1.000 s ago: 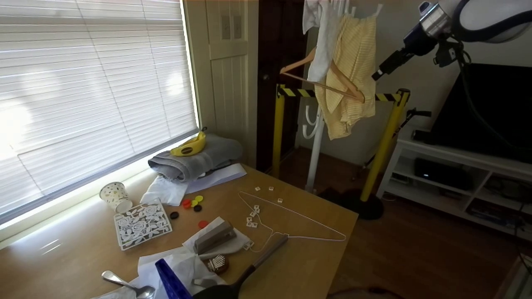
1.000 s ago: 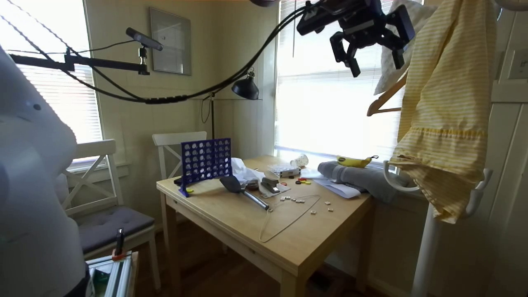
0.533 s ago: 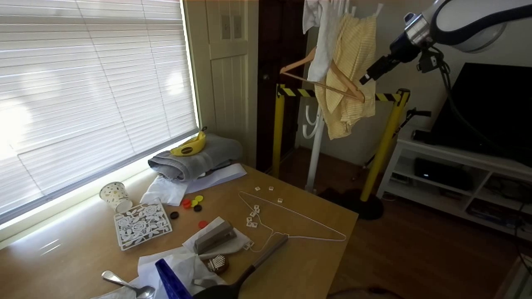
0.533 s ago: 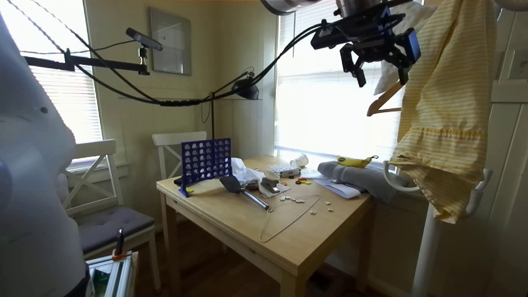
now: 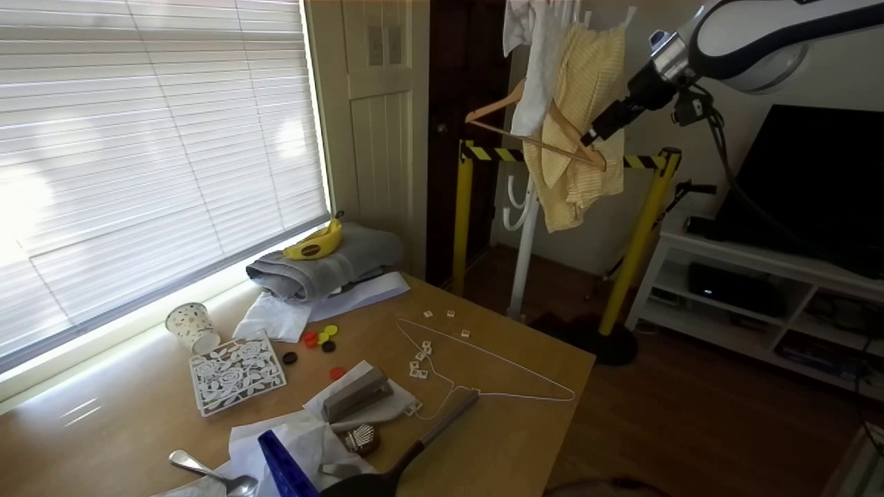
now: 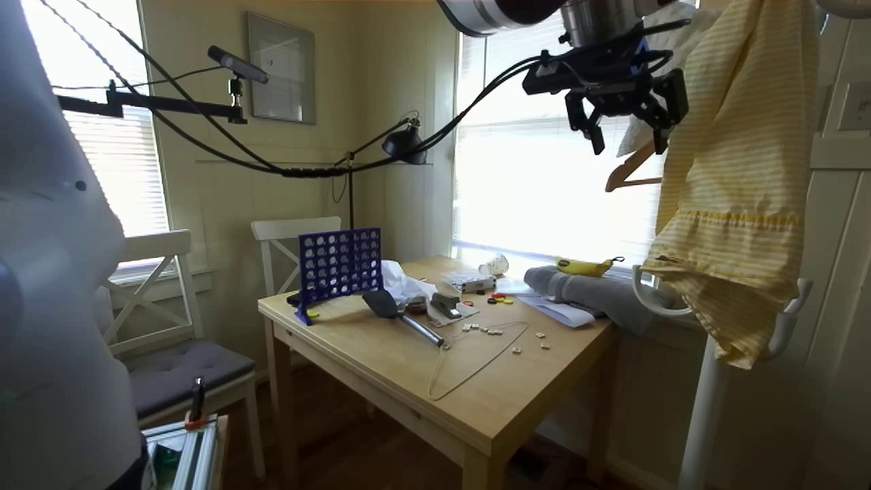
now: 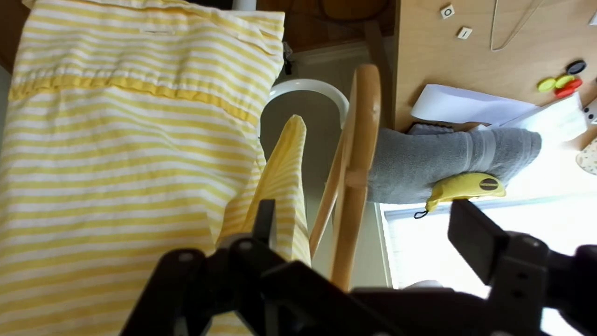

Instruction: Place two clothes hangers on the table

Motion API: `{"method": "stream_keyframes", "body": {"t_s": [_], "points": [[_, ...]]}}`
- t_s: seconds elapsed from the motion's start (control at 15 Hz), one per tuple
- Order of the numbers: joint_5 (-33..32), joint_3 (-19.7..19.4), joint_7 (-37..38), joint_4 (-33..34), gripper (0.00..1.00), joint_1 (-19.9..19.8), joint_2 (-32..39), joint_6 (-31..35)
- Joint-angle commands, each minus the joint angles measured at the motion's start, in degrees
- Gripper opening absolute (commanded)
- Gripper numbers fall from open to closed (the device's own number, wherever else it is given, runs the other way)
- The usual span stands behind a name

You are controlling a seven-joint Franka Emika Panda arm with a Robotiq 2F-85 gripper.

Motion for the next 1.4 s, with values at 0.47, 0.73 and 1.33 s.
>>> {"method": "stream_keyframes", "body": {"t_s": [0.47, 0.73, 1.33], "points": [[-1.98, 1.79, 2.48, 2.71, 0.13, -1.37, 2.92, 0.33], [-3.88, 1.94, 4.67, 2.5, 0.02, -2.02, 2.54, 0.09], [-21.14, 3.87, 17.74, 1.91, 0.04, -3.57, -3.05, -0.63]]}}
